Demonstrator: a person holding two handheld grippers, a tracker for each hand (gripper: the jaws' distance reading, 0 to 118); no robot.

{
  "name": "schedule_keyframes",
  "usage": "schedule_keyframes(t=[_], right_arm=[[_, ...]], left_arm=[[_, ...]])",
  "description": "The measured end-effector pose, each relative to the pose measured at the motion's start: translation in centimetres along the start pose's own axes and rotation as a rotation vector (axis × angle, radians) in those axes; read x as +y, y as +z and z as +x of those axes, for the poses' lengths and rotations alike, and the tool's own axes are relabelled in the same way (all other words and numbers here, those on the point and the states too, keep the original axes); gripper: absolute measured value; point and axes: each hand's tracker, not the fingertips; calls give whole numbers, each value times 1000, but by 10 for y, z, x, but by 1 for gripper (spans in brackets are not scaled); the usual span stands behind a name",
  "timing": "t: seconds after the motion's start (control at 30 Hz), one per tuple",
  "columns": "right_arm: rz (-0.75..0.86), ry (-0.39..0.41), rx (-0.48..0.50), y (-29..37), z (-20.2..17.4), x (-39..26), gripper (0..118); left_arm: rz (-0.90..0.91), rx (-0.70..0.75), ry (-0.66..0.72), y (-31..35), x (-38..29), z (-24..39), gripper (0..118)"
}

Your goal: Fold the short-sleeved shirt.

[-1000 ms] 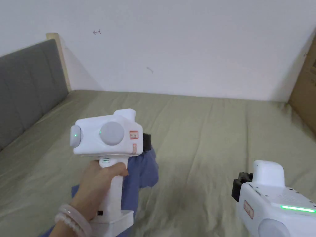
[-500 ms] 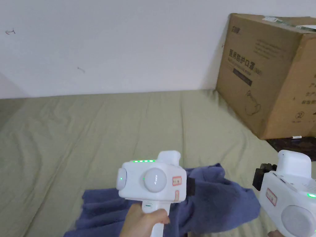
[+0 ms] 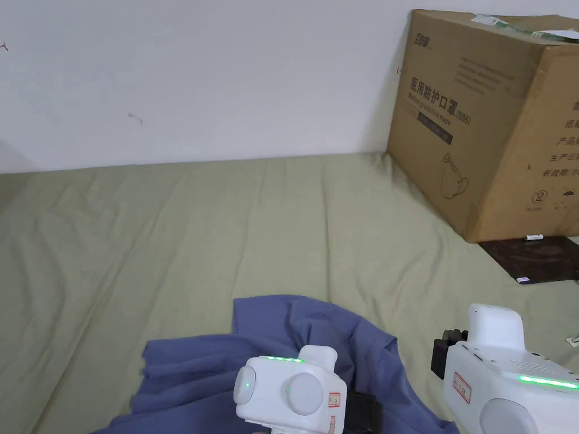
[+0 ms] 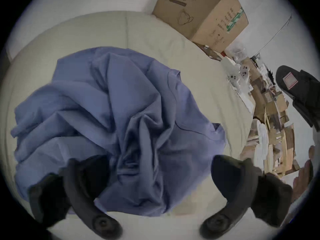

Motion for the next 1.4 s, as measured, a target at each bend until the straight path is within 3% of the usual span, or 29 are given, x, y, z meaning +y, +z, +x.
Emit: schedule_keyframes(t=[0.1,0.17,0.2,0.27,0.3,0.47,0.63,0.67,0.7,0.73,0.77,0.8,0.83,1.0,1.07,1.13,1.2,1.23,1.27,1.4], right_arm=[[0,30,21,1,-9,1,0],[4,41,34,4,-16,2,0],[6,45,44,5,-20,2,0],[8,56,61,7,-27,2,0],[6,65,67,7,-32,0,0],[-21,100,101,2,-49,-10,0],[-44,104,120,-4,-61,-13,0],[-45,109,123,-5,-63,-12,0],[-45,120,124,-6,-65,-11,0],[-44,129,121,-6,-67,-10,0],[-42,134,119,-7,-67,-9,0],[-44,136,120,-9,-68,-9,0],[-47,137,120,-10,-69,-9,0],[-82,146,112,-22,-73,-14,0],[-99,155,111,-27,-74,-17,0],[-115,169,106,-32,-76,-19,0],[-125,172,105,-34,-77,-20,0],[-129,172,104,-36,-77,-20,0],[-133,173,104,-38,-77,-20,0],[-146,162,118,-48,-72,-14,0]], left_arm=[[81,4,10,33,7,-8,110],[129,-5,47,60,7,-22,96],[159,-9,63,74,4,-30,82],[187,36,82,97,-8,-46,22],[210,76,92,106,-20,-56,0],[159,156,222,125,-83,-107,0],[279,283,321,150,-109,-153,3],[288,285,324,156,-109,-163,15],[296,308,336,163,-107,-174,42],[283,344,350,165,-106,-186,94],[269,373,355,166,-106,-197,116],[282,410,356,169,-111,-208,117],[292,435,376,165,-103,-218,112],[163,429,454,137,-115,-256,109],[128,410,454,123,-119,-261,100],[70,395,470,110,-129,-258,66],[84,500,379,108,-129,-246,49],[93,481,371,115,-130,-239,10],[114,483,374,118,-129,-235,1],[114,484,361,126,-127,-231,1]])
